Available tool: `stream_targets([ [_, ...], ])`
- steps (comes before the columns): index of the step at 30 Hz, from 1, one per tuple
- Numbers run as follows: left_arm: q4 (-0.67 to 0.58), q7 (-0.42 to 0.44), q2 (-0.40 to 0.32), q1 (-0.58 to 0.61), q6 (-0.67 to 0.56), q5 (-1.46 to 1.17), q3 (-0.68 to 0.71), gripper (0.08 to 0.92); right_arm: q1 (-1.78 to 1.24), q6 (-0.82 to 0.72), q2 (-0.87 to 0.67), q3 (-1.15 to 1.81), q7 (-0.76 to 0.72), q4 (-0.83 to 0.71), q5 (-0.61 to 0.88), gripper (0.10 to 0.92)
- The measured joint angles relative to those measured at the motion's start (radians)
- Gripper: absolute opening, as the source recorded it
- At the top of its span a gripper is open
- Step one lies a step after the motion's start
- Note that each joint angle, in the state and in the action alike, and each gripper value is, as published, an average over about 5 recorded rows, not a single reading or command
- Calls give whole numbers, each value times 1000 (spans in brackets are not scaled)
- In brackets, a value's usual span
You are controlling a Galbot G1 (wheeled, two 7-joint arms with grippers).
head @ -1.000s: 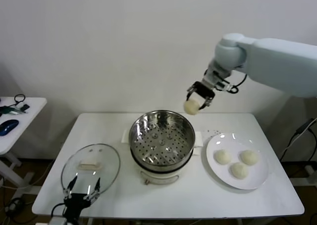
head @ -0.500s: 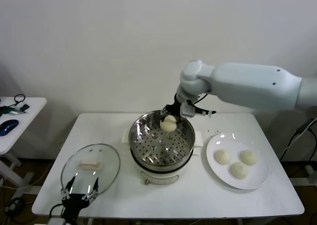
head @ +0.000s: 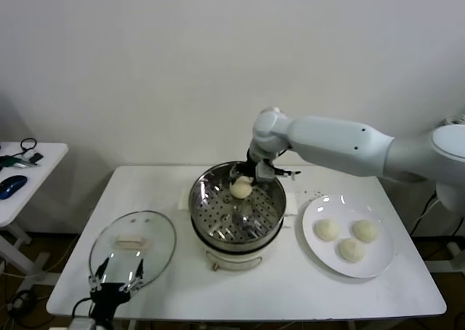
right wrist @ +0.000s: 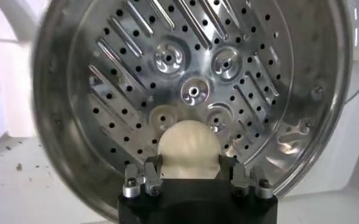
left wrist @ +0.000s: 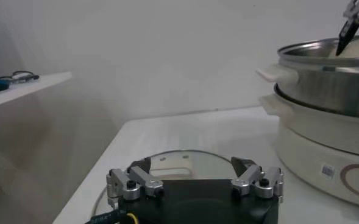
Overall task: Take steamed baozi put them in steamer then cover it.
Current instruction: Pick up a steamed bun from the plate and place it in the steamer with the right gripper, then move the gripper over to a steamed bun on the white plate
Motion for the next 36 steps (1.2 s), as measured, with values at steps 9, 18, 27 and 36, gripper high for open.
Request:
stream_targets([
  [9, 1, -2, 0, -1, 0, -7, -8, 823, -31, 27, 54, 15, 4, -98, -8, 766],
  [18, -6, -2, -2, 4, 0, -6, -9, 823, 31, 36, 51, -15, -48, -107, 122, 822],
  [27, -9, -1, -5, 9, 1, 0, -4, 823, 248, -60, -51, -180, -178, -55, 549, 823],
  [36, -8, -1, -5, 2, 0, 8, 3, 823, 378, -320, -263, -386, -217, 48, 843, 823],
])
